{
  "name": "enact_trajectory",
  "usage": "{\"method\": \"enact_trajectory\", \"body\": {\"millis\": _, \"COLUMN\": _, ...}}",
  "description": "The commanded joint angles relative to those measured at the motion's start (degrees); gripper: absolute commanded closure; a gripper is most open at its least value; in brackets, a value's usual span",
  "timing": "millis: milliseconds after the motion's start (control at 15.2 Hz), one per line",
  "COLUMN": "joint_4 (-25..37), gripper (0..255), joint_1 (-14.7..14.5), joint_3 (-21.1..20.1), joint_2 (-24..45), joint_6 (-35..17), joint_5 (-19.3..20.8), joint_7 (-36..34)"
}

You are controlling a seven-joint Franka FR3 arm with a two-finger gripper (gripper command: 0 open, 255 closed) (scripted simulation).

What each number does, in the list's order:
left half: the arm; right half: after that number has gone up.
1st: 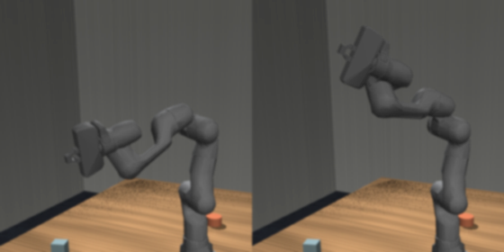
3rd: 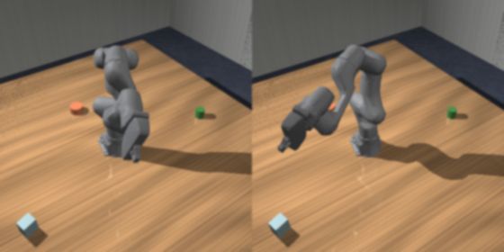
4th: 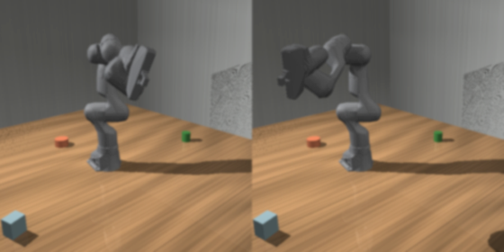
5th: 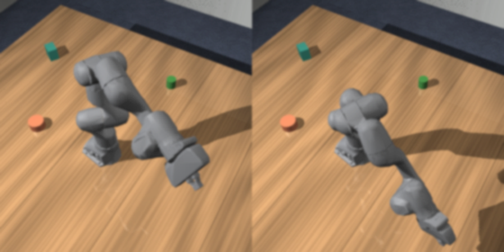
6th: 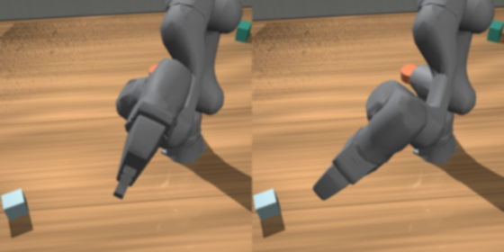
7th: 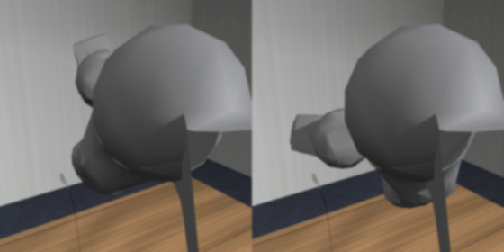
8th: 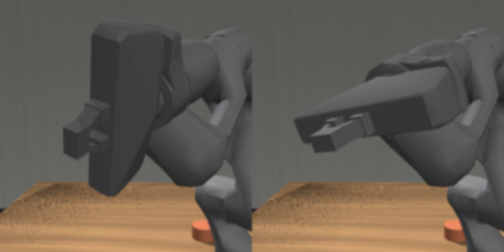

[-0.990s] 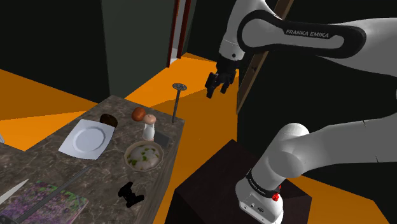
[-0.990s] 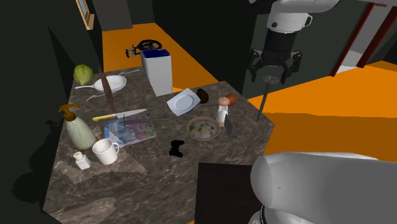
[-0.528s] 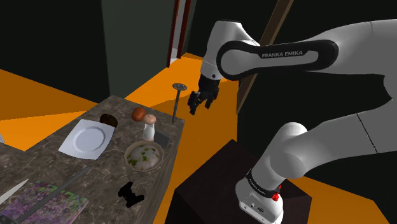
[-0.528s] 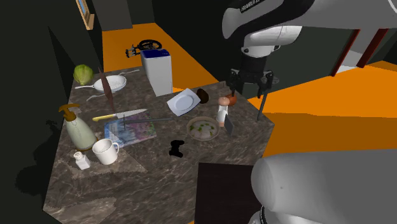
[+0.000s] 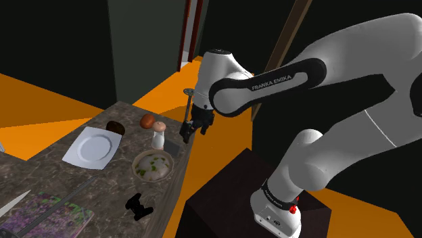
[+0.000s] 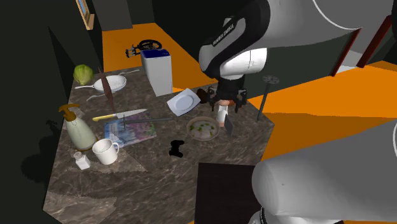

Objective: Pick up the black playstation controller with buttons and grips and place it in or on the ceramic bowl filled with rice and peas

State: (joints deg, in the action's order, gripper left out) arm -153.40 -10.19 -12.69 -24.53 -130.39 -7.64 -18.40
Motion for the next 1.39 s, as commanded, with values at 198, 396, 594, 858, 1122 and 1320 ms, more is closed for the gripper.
{"method": "enact_trajectory", "body": {"millis": 198, "joint_4": 1.0, "gripper": 0, "joint_1": -1.3, "joint_3": -4.1, "joint_2": 9.9, "joint_6": -9.5, "joint_5": 0.0, "joint_7": -4.2}}
{"method": "enact_trajectory", "body": {"millis": 396, "joint_4": 2.5, "gripper": 0, "joint_1": -1.6, "joint_3": -6.5, "joint_2": 16.7, "joint_6": -14.9, "joint_5": 1.6, "joint_7": -7.7}}
{"method": "enact_trajectory", "body": {"millis": 594, "joint_4": 4.7, "gripper": 0, "joint_1": -2.0, "joint_3": -8.3, "joint_2": 23.8, "joint_6": -19.8, "joint_5": 5.3, "joint_7": -12.4}}
{"method": "enact_trajectory", "body": {"millis": 858, "joint_4": 8.9, "gripper": 0, "joint_1": -4.0, "joint_3": -8.5, "joint_2": 33.6, "joint_6": -25.0, "joint_5": 12.9, "joint_7": -20.3}}
{"method": "enact_trajectory", "body": {"millis": 1122, "joint_4": 14.3, "gripper": 0, "joint_1": -8.9, "joint_3": -5.6, "joint_2": 42.9, "joint_6": -28.6, "joint_5": 20.2, "joint_7": -27.7}}
{"method": "enact_trajectory", "body": {"millis": 1320, "joint_4": 19.0, "gripper": 0, "joint_1": -13.2, "joint_3": -2.9, "joint_2": 49.5, "joint_6": -30.5, "joint_5": 23.7, "joint_7": -31.7}}
